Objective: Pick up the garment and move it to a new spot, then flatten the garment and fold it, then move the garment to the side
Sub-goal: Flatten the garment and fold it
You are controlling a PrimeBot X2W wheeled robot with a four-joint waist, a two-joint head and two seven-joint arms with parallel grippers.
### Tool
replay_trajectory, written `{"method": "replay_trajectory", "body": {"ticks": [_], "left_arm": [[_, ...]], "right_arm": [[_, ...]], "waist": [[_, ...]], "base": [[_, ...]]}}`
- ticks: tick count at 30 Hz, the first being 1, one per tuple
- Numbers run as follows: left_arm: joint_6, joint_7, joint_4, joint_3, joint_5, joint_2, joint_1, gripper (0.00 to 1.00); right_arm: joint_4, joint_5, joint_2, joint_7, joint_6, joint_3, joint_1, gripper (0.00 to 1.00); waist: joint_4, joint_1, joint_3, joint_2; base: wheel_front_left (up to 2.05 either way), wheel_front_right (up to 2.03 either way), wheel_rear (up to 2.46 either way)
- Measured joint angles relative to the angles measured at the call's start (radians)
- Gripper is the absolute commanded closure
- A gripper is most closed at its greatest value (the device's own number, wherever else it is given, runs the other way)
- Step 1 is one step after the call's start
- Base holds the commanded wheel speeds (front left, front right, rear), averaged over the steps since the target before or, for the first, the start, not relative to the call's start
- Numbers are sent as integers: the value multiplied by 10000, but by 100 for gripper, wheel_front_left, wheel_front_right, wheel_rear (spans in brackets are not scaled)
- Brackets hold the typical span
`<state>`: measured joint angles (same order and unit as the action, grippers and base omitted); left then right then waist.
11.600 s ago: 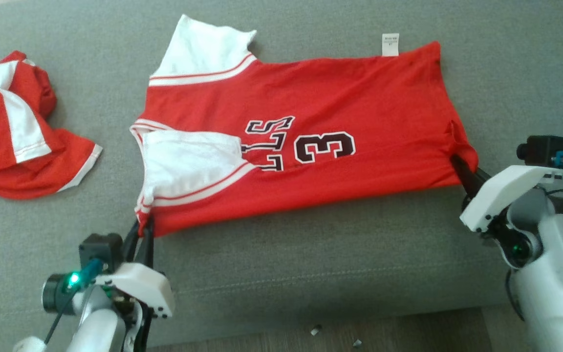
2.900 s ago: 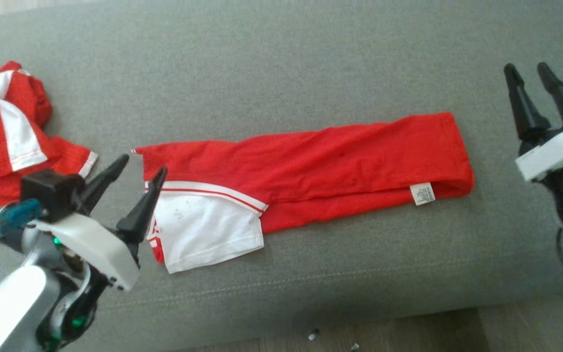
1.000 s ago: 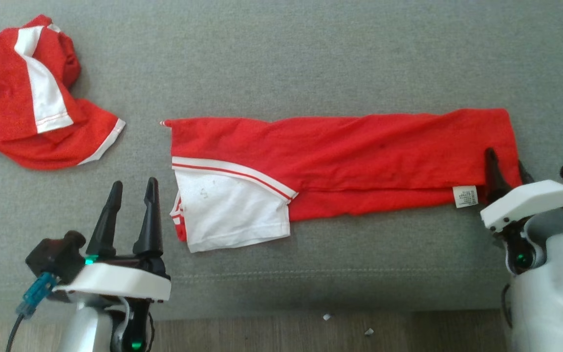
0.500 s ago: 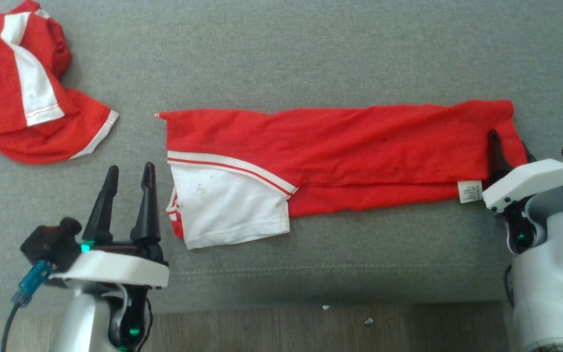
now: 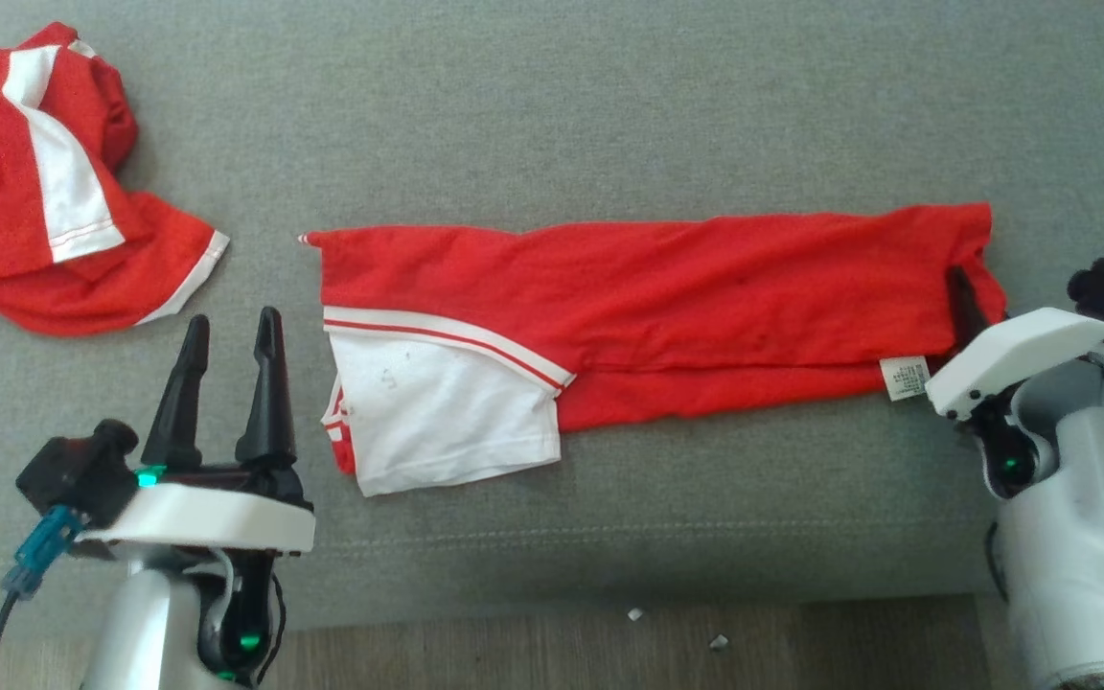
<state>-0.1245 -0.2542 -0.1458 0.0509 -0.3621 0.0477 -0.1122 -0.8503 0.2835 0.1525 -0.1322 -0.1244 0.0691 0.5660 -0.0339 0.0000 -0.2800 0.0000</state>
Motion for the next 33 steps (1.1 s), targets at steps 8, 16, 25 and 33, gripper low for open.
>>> {"method": "replay_trajectory", "body": {"ticks": [8, 16, 25, 33], "left_arm": [[-2, 0, 0, 13, -2, 21, 12, 0], [-31, 0, 90, 10, -27, 36, 30, 0], [-31, 0, 42, 79, -125, 29, 51, 0], [-31, 0, -115, 73, -132, 19, 88, 0]], "right_arm": [[2, 29, 731, 86, 0, -107, -53, 100], [-159, -890, 1565, 115, 0, 1120, 3, 100], [134, -1463, 1294, 65, 0, 1526, 123, 100], [1643, -759, 568, -616, 0, 424, -130, 100]], "waist": [[74, 0, 212, 0], [195, 0, 256, 0], [247, 0, 334, 0], [318, 0, 877, 0]], "base": [[0, 0, 0], [0, 0, 0], [0, 0, 0], [0, 0, 0]]}}
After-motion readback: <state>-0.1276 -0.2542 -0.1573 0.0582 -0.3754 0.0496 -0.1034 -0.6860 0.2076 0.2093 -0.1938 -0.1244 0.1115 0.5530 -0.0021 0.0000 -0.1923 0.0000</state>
